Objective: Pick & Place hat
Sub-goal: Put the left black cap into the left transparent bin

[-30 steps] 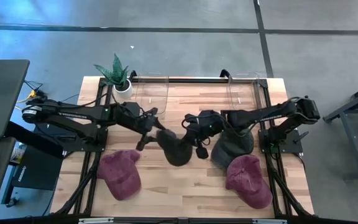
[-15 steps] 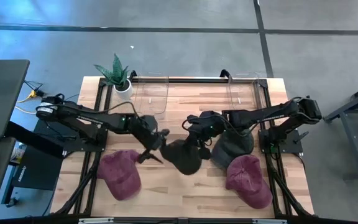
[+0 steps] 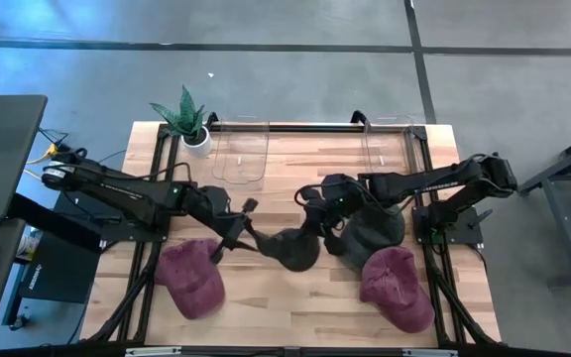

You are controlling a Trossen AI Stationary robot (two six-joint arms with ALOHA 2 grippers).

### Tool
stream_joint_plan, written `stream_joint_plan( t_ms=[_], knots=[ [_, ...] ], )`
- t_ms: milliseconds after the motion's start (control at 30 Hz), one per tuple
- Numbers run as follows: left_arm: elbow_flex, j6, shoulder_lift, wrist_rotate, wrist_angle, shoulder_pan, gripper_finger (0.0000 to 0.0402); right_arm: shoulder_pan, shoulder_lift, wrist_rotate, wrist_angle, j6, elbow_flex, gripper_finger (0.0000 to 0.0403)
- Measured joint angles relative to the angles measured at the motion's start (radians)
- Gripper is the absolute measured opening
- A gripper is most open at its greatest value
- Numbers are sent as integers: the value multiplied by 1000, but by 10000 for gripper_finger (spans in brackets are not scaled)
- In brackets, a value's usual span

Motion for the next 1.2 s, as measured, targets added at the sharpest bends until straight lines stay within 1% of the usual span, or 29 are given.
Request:
stream_joint_plan(
  t_ms=[67,133,200,333,433,500,567,633,733,800,867,933,967,1000,1033,1100,1200],
  knots=[
    [0,-2,0,-6,4,8,111,0,0,18,6,-1,0,11],
    [0,-14,0,6,13,15,130,-4,1,20,9,-10,0,12],
    [0,-16,10,12,36,15,156,-6,5,19,13,-15,0,8],
    [-2,-17,75,-11,156,13,216,-7,22,20,47,-18,0,4],
    [0,-27,117,-14,247,13,256,-7,38,20,62,-18,0,10],
    [-1,-32,134,-27,239,13,270,-7,43,20,56,-18,0,12],
    [1,-32,164,-19,245,13,271,-7,43,20,51,-18,0,10],
    [-1,-32,188,3,222,13,259,-7,43,19,50,-21,0,6],
    [0,-28,194,37,226,11,212,-7,43,13,41,-31,0,4],
    [0,-23,195,38,207,12,165,-7,43,11,26,-33,0,6],
    [0,-16,196,32,192,13,109,-6,43,0,10,-25,0,13],
    [0,16,193,29,174,13,49,-5,43,-54,6,-12,0,20],
    [0,33,187,27,157,13,25,-5,43,-91,7,-11,0,22],
    [-1,45,177,27,144,13,14,-5,43,-133,8,-10,0,24],
    [-1,52,166,28,141,13,13,-4,43,-172,8,-6,0,25],
    [0,58,148,29,139,13,23,-4,43,-239,10,21,0,27],
    [0,58,123,19,115,13,26,-5,43,-301,33,52,0,31]
  ],
)
